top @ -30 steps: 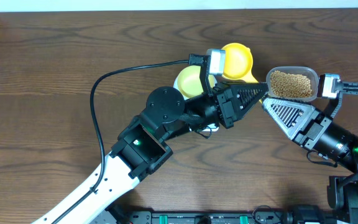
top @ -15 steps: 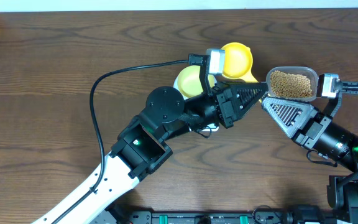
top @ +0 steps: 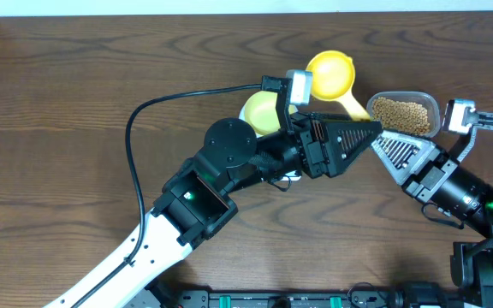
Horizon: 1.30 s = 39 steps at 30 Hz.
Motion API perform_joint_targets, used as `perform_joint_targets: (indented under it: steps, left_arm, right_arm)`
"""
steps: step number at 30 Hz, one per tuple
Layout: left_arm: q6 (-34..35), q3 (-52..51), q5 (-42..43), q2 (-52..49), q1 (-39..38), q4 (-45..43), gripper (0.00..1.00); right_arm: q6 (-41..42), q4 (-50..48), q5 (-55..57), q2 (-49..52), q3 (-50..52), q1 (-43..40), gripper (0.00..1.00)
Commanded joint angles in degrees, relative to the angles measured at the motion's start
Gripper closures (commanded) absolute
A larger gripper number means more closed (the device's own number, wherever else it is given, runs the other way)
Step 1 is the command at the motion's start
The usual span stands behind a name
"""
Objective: Scoop item into bowl and weigh 50g on scale
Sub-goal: 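Close the right gripper on the scoop handle beside the left gripper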
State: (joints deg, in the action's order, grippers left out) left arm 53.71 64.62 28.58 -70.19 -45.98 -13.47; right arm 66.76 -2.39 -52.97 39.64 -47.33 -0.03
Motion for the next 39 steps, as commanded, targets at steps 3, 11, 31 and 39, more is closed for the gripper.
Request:
perform_joint_targets:
  steps: [3, 11, 31, 39]
  left_arm:
    - [-6.8, 0.3, -1.7, 0.1, 0.5, 1.2, 0.08]
    - [-6.8, 0.3, -13.4, 0.1, 5.9, 15.6, 0.08]
    - [-6.7, 0.3, -15.1, 0.1, 8.2, 20.8, 0.25]
    - [-6.2, 0.3, -15.1, 0.1, 8.2, 21.8, 0.29]
  right_arm:
    - [-10.9, 5.6, 6.8, -0.2, -1.0, -0.3, 0.99]
    - [-22.8, 14.3, 9.4, -0.2, -1.0, -0.3, 0.99]
    - [-34.1, 26.5, 5.0, -0.2, -1.0, 2.2, 0.98]
    - [-34.8, 25.6, 7.5, -0.2, -1.0, 5.3, 0.98]
